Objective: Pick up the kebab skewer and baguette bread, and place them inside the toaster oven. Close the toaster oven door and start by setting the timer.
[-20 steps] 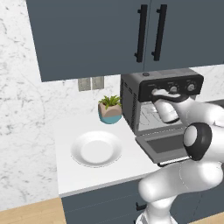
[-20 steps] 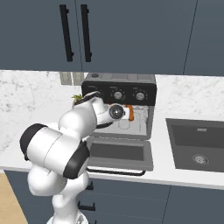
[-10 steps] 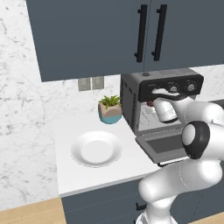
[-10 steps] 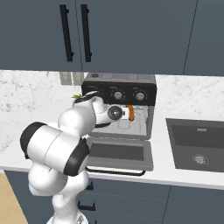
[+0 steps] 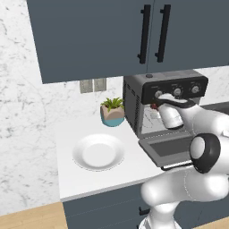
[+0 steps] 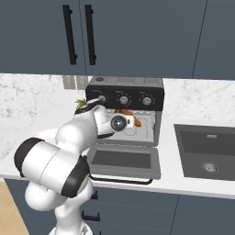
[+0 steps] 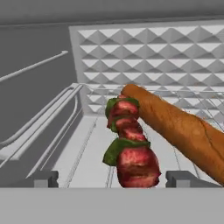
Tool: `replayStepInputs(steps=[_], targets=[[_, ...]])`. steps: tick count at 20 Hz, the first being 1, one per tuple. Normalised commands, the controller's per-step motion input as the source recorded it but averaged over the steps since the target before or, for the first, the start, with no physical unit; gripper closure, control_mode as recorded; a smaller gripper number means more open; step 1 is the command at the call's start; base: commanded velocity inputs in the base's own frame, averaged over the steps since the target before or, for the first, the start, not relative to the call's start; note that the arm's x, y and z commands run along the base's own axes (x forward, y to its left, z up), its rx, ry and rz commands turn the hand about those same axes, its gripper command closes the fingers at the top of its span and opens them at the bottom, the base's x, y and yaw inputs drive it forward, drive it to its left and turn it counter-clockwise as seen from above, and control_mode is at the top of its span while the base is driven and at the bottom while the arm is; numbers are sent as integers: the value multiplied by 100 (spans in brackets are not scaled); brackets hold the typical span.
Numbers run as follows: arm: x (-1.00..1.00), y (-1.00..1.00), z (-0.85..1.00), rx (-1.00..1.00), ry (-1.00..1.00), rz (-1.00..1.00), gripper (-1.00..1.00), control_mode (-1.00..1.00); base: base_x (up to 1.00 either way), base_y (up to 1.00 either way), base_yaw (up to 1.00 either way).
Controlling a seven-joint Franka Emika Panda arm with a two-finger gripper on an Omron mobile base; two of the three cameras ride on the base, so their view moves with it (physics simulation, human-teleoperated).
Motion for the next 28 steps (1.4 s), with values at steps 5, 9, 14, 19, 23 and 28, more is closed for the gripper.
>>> replayStepInputs(steps=[5,9,14,19,23,28], targets=[[-52,-5,56,0,7,-1,-100,-100,0,0,0],[-41,-13,58,2,10,-1,-100,-100,0,0,0],[-74,-47,48,5,12,0,-100,-100,0,0,0],[-100,-59,22,3,7,0,-100,-100,0,0,0],[-99,-52,14,3,8,0,-100,-100,0,0,0],[-71,-34,7,1,12,2,-100,-100,0,0,0]])
